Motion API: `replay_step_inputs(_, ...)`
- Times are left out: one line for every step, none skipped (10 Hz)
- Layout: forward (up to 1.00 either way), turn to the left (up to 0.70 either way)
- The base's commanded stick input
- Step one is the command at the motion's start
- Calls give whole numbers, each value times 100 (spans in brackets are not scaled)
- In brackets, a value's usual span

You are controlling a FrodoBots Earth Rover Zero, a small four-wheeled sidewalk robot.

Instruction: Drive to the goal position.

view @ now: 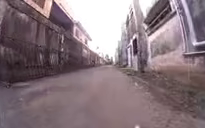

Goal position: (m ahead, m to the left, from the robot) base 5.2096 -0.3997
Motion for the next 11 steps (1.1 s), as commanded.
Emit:
replay_step_inputs(70, 0)
replay_step_inputs(70, 0)
replay_step_inputs(70, 0)
replay_step_inputs(70, 0)
replay_step_inputs(70, 0)
replay_step_inputs(70, 0)
replay_step_inputs(70, 0)
replay_step_inputs(70, 0)
replay_step_inputs(70, 0)
replay_step_inputs(70, 0)
replay_step_inputs(70, 0)
